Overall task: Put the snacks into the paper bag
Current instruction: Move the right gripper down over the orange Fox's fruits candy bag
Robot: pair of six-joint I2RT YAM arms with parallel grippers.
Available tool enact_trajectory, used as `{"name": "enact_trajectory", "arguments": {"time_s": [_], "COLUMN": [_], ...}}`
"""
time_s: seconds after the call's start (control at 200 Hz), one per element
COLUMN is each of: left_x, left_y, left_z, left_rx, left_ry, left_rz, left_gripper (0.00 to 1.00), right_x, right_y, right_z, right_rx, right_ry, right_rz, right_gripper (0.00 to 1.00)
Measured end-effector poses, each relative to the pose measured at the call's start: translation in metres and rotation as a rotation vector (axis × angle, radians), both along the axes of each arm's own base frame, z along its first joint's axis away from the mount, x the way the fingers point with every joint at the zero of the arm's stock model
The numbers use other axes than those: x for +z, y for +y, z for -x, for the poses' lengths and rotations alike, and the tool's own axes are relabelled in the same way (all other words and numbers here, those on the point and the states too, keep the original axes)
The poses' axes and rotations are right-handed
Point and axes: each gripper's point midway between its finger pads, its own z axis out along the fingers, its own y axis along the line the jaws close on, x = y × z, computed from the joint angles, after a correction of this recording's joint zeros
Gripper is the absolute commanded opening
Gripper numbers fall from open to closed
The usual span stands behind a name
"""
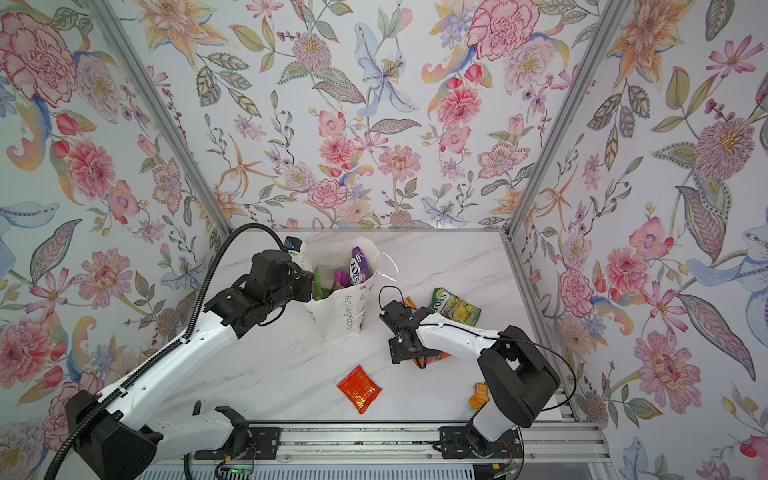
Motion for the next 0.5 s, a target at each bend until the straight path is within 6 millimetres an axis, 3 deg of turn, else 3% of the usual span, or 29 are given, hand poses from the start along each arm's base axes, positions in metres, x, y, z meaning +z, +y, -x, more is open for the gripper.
{"name": "enact_trajectory", "arguments": {"time_s": [0.27,0.495], "left_x": [0.0,0.0], "left_y": [0.001,0.002], "left_z": [0.0,-0.001], "left_rx": [0.004,0.012], "left_ry": [-0.002,-0.004], "left_rz": [-0.003,-0.008], "left_gripper": [0.0,0.0], "right_x": [0.003,0.028], "right_y": [0.019,0.018], "right_z": [0.001,-0.009], "right_rx": [0.043,0.01], "right_ry": [-0.007,-0.1], "right_rz": [-0.034,-0.061], "right_gripper": [0.72,0.81]}}
